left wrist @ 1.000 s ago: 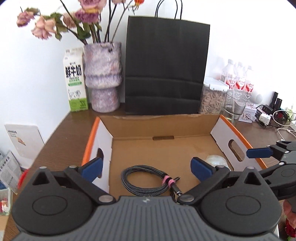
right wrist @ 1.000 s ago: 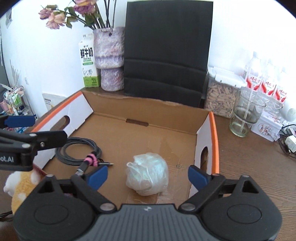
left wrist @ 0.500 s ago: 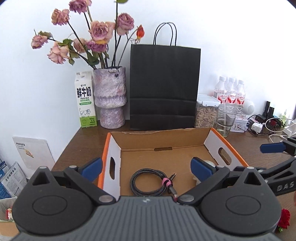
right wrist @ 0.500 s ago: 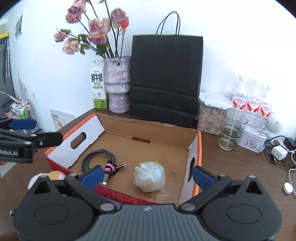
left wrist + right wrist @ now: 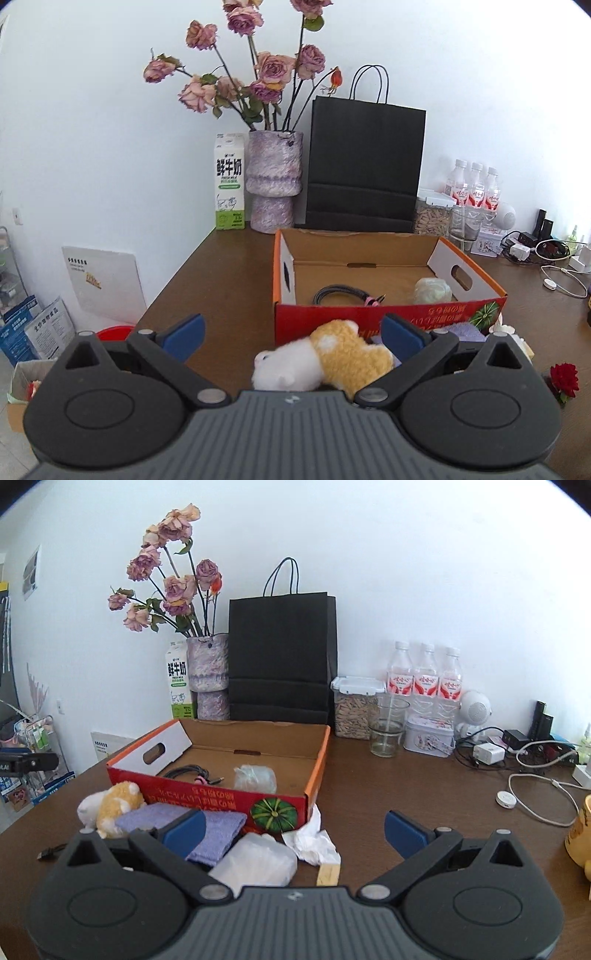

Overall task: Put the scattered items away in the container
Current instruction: 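Open both tools to drop the cable and bag, then withdraw, then grasp the thin black cable with the left tool while the right tool grasps the red rose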

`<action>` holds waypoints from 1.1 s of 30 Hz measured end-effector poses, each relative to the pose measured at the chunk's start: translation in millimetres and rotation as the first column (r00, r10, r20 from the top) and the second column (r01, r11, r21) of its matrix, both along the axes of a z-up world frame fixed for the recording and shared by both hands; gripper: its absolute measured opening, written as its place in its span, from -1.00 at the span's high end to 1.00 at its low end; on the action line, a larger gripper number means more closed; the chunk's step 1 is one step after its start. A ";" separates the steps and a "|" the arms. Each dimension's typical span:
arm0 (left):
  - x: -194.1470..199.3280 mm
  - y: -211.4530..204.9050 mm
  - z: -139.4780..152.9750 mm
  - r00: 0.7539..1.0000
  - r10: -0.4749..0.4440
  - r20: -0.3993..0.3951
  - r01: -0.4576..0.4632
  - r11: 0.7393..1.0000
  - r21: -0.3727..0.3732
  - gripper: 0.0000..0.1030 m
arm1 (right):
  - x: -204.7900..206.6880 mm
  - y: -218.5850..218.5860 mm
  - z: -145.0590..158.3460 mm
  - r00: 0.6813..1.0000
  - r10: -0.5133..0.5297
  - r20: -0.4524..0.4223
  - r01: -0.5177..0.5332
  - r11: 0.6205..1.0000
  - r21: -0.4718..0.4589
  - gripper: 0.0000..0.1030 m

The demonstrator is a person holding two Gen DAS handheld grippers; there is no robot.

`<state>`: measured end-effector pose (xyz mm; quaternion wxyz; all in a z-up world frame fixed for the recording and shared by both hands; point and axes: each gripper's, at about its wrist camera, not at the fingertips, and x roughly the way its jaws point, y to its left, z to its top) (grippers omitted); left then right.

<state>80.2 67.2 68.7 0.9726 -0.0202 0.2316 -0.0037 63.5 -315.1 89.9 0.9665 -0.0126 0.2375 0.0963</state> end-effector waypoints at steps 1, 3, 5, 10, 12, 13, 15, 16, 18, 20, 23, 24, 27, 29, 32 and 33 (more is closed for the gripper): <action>-4.3 3.0 -5.6 1.000 0.011 -0.013 -0.011 1.000 -0.007 -1.00 | -5.5 -1.4 -7.4 1.000 -0.010 -0.013 0.010 1.000 -0.002 -1.00; -11.8 7.4 -16.7 0.999 0.027 -0.044 -0.028 0.999 -0.019 -1.00 | -14.0 -2.2 -20.0 0.999 -0.015 -0.037 0.015 1.000 -0.008 -1.00; -18.9 10.1 -27.9 0.996 0.041 -0.077 -0.043 0.999 -0.022 -1.00 | -21.8 0.1 -32.1 0.998 -0.022 -0.058 0.021 1.000 -0.018 -1.00; -38.3 16.6 -45.0 0.991 0.073 -0.116 -0.080 0.995 -0.056 -1.00 | -36.1 3.6 -57.2 0.991 -0.066 -0.115 0.064 0.998 -0.019 -1.00; -41.1 17.8 -50.6 0.988 0.072 -0.134 -0.081 0.994 -0.068 -1.00 | -38.6 1.2 -63.7 0.988 -0.080 -0.133 0.080 0.997 0.002 -1.00; -40.1 17.6 -54.8 0.987 0.061 -0.149 -0.073 0.995 -0.074 -1.00 | -37.8 -0.9 -66.7 0.986 -0.087 -0.142 0.089 0.996 0.012 -1.00; -36.2 15.1 -62.8 0.982 0.051 -0.180 -0.066 0.995 -0.079 -1.00 | -35.0 -3.2 -71.9 0.982 -0.104 -0.157 0.107 0.994 0.010 -1.00; -33.8 13.1 -65.7 0.981 0.049 -0.190 -0.065 0.995 -0.079 -1.00 | -32.5 -4.5 -73.8 0.980 -0.117 -0.162 0.119 0.993 0.004 -1.00; -30.7 10.8 -69.4 0.979 0.044 -0.200 -0.061 0.995 -0.083 -1.00 | -29.1 -6.6 -76.7 0.977 -0.130 -0.169 0.132 0.991 -0.001 -1.00; -28.9 9.1 -71.1 0.979 0.046 -0.199 -0.062 0.995 -0.078 -1.00 | -26.2 -9.1 -78.2 0.976 -0.133 -0.174 0.135 0.991 0.001 -1.00; -23.9 6.9 -72.6 0.979 0.053 -0.196 -0.065 0.996 -0.054 -1.00 | -21.4 -10.5 -82.0 0.972 -0.144 -0.184 0.144 0.990 -0.012 -1.00; -22.1 6.4 -73.3 0.979 0.056 -0.198 -0.066 0.997 -0.046 -1.00 | -19.9 -11.2 -83.5 0.971 -0.149 -0.188 0.148 0.989 -0.017 -1.00; -15.4 6.4 -76.6 0.977 0.050 -0.205 -0.057 0.998 -0.029 -1.00 | -15.9 -13.8 -87.6 0.967 -0.157 -0.201 0.157 0.988 -0.016 -1.00; -9.0 6.7 -79.4 0.976 0.040 -0.214 -0.044 0.999 -0.013 -1.00 | -12.9 -14.7 -89.9 0.965 -0.158 -0.208 0.158 0.987 -0.015 -1.00; 0.2 7.6 -86.7 0.969 0.039 -0.245 -0.032 0.999 0.032 -1.00 | -8.6 -15.6 -91.8 0.965 -0.169 -0.202 0.168 0.986 -0.021 -0.96; 1.9 8.5 -88.4 0.967 0.043 -0.251 -0.034 0.999 0.039 -1.00 | -6.9 -15.8 -92.3 0.964 -0.173 -0.202 0.172 0.985 -0.022 -0.95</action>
